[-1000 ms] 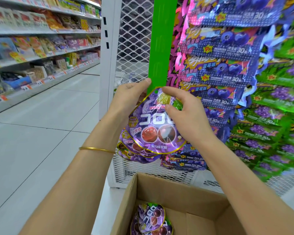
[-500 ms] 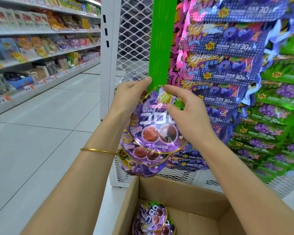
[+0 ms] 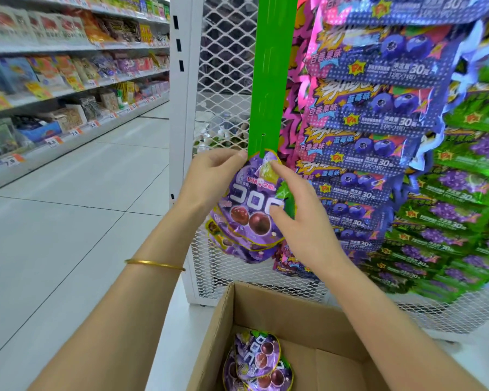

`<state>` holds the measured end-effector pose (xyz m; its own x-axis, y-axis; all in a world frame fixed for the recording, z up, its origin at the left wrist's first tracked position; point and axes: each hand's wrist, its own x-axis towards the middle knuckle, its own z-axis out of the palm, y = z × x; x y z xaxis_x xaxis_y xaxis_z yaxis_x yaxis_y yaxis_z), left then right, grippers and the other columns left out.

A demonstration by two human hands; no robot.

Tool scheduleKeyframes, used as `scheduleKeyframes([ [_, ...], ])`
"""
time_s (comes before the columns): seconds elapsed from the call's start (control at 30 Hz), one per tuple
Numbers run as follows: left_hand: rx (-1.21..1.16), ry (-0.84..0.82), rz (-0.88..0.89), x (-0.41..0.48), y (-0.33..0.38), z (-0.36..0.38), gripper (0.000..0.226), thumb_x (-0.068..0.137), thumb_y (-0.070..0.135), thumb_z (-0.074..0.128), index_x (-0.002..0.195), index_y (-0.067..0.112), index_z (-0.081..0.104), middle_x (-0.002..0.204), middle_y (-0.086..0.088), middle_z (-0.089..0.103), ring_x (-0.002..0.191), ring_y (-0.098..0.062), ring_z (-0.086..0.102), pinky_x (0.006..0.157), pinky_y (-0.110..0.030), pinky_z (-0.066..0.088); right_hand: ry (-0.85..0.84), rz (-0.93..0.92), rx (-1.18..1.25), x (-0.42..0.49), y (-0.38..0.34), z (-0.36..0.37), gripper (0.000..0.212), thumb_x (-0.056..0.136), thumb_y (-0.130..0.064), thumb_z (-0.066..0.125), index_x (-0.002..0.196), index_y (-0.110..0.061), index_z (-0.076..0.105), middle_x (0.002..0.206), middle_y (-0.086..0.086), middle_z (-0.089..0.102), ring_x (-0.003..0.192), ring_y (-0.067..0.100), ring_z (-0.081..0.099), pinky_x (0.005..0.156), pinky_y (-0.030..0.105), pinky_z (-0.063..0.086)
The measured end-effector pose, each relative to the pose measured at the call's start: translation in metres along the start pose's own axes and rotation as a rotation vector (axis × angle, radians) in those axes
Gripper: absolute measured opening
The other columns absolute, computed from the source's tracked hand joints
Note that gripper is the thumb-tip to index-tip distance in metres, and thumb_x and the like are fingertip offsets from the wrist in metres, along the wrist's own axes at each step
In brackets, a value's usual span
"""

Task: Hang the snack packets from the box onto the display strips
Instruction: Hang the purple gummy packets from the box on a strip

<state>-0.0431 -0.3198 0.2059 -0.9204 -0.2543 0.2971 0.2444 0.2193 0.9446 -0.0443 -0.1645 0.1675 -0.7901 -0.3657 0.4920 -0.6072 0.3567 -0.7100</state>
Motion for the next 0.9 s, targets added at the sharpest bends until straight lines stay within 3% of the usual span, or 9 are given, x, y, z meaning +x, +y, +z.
scheduleKeyframes([
  [0.07,0.136,0.015,0.023,-0.007,-0.011,-0.004,0.021,0.081,0.028,0.058,0.098,0.021,0.068,0.096,0.011,0.066,0.090,0.000,0.060,0.086,-0.021,0.046,0.020,0.042,0.066,-0.018,0.013,0.006,0.065,0.089,0.000,0.051,0.133,-0.045,0.034,0.118,-0.018,0.041,0.092,-0.017,0.043,0.089,0.007,0.034],
  [0.17,0.452,0.142,0.030,-0.027,-0.025,-0.009,0.054,0.072,0.038,0.049,0.124,0.028,0.055,0.124,0.002,0.051,0.122,-0.014,0.042,0.108,-0.032,0.029,0.007,0.141,0.166,-0.061,0.042,0.023,0.068,0.089,0.003,0.049,0.122,-0.054,0.034,0.121,-0.020,0.038,0.106,-0.009,0.049,0.090,0.013,0.044],
  [0.23,0.550,0.179,-0.002,-0.042,-0.041,-0.011,0.055,0.072,0.034,0.047,0.126,0.024,0.052,0.126,-0.003,0.048,0.122,-0.019,0.040,0.107,-0.035,0.029,-0.041,0.250,0.149,-0.093,0.071,0.040,0.065,0.089,0.004,0.049,0.122,-0.051,0.037,0.124,-0.011,0.041,0.109,-0.002,0.052,0.088,0.008,0.043],
  [0.3,0.542,0.098,-0.113,-0.059,-0.062,-0.008,0.048,0.078,0.026,0.051,0.125,0.019,0.051,0.128,-0.007,0.046,0.119,-0.022,0.044,0.105,-0.038,0.034,-0.115,0.395,0.106,-0.123,0.106,0.060,0.058,0.089,0.003,0.050,0.123,-0.043,0.041,0.122,-0.005,0.044,0.098,0.004,0.059,0.081,0.002,0.041],
  [0.4,0.533,-0.147,-0.287,-0.080,-0.095,-0.001,0.039,0.085,0.009,0.054,0.124,0.012,0.052,0.128,-0.009,0.047,0.105,-0.019,0.054,0.093,-0.030,0.045,-0.236,0.624,0.008,-0.159,0.164,0.092,0.053,0.086,0.004,0.051,0.130,-0.025,0.049,0.116,0.003,0.047,0.086,0.018,0.065,0.081,0.017,0.046],
  [0.5,0.593,-0.393,-0.354,-0.095,-0.121,0.002,0.036,0.089,0.012,0.053,0.125,0.013,0.051,0.130,-0.005,0.044,0.107,-0.019,0.055,0.095,-0.031,0.045,-0.363,0.848,-0.032,-0.187,0.214,0.122,0.049,0.082,0.002,0.055,0.130,-0.011,0.050,0.121,0.016,0.055,0.103,0.030,0.060,0.090,0.040,0.048],
  [0.6,0.678,-0.530,-0.381,-0.099,-0.137,-0.001,0.035,0.089,0.016,0.053,0.124,0.016,0.052,0.126,-0.003,0.046,0.117,-0.015,0.047,0.095,-0.023,0.038,-0.447,0.957,-0.110,-0.202,0.251,0.146,0.049,0.082,0.000,0.058,0.130,-0.004,0.048,0.128,0.016,0.055,0.120,0.030,0.052,0.097,0.033,0.039],
  [0.77,0.714,-0.555,-0.417,-0.090,-0.158,-0.009,0.028,0.090,0.015,0.052,0.117,0.015,0.059,0.121,0.002,0.051,0.108,-0.009,0.049,0.074,-0.012,0.037,-0.446,1.156,-0.324,-0.199,0.294,0.174,0.048,0.083,-0.024,0.059,0.128,-0.019,0.043,0.124,0.015,0.058,0.120,0.036,0.048,0.098,0.037,0.040],
  [0.9,0.717,-0.590,-0.474,-0.093,-0.178,-0.010,0.028,0.089,0.019,0.052,0.117,0.021,0.057,0.124,0.002,0.046,0.109,-0.009,0.048,0.080,-0.013,0.033,-0.189,1.278,-0.289,-0.188,0.306,0.196,0.051,0.080,-0.027,0.065,0.127,-0.018,0.047,0.123,0.014,0.060,0.118,0.035,0.051,0.098,0.040,0.043],
])
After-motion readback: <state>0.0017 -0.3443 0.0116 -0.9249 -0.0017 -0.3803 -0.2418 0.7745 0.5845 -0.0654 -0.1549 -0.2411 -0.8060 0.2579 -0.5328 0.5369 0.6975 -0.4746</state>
